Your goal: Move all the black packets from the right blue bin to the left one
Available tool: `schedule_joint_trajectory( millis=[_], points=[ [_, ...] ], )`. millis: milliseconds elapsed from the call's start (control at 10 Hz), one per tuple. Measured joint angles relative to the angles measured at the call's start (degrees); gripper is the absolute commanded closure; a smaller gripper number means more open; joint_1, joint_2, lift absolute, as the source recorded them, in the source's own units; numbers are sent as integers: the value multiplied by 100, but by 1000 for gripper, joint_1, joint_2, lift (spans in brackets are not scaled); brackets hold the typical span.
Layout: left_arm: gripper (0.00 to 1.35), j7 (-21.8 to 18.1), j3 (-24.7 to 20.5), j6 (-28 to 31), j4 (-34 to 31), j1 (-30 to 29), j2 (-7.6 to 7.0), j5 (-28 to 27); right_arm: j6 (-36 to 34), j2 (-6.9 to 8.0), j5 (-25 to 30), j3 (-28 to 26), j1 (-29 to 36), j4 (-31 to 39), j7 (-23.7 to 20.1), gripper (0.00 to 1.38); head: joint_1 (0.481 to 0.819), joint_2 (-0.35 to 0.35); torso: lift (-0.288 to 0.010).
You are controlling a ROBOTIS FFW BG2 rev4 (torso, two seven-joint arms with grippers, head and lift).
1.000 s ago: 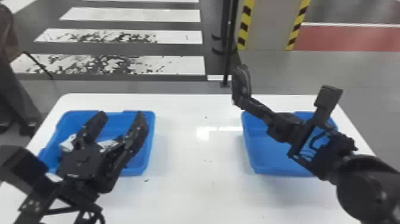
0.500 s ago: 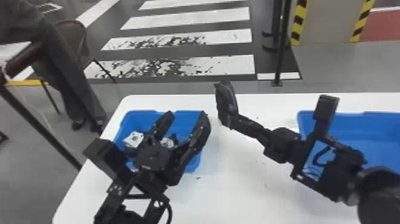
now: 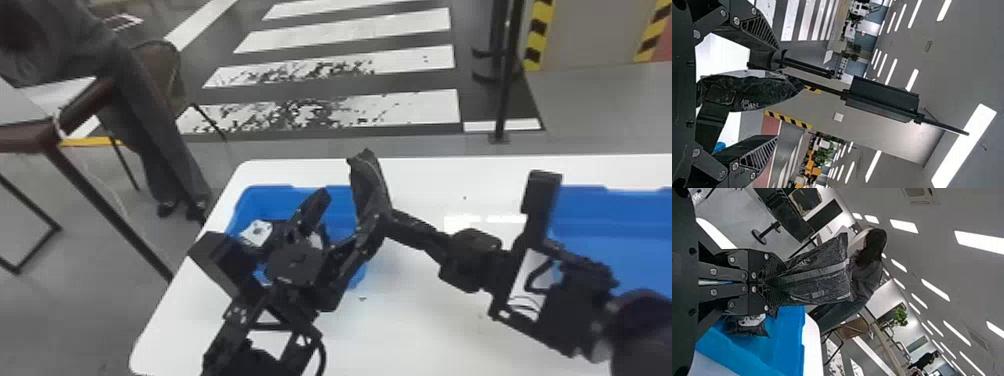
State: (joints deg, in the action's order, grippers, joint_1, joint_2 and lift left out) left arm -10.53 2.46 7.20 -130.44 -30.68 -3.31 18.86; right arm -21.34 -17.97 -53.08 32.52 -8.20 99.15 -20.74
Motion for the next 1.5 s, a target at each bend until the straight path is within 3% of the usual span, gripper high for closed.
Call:
schedule_joint_trajectory(
  millis=[600, 700, 800, 900, 1200, 1500],
  points=[
    [289, -8, 2, -102, 71, 6, -3, 5, 138, -85, -370, 685, -115, 59, 0, 1148, 695, 350, -140],
    [610, 45, -1, -187, 71, 2, -3, -1, 138, -94, -407, 735, -114, 57, 0, 1148, 695, 350, -140],
    [1147, 126, 4, -373, 71, -31, -3, -51, 138, -99, -425, 761, -112, 55, 0, 1148, 695, 350, -140],
    [1205, 226, 11, -483, 15, -76, -3, -202, 137, -106, -436, 768, -109, 57, 0, 1148, 695, 350, -140],
    [1207, 334, -33, 293, -547, -169, -11, -679, 154, -111, -465, 769, -108, 62, 0, 1148, 695, 350, -140],
    [1207, 341, -29, 442, -678, -151, -13, -925, 303, -76, -571, 770, -203, -11, 0, 1125, 695, 350, -140]
  ],
)
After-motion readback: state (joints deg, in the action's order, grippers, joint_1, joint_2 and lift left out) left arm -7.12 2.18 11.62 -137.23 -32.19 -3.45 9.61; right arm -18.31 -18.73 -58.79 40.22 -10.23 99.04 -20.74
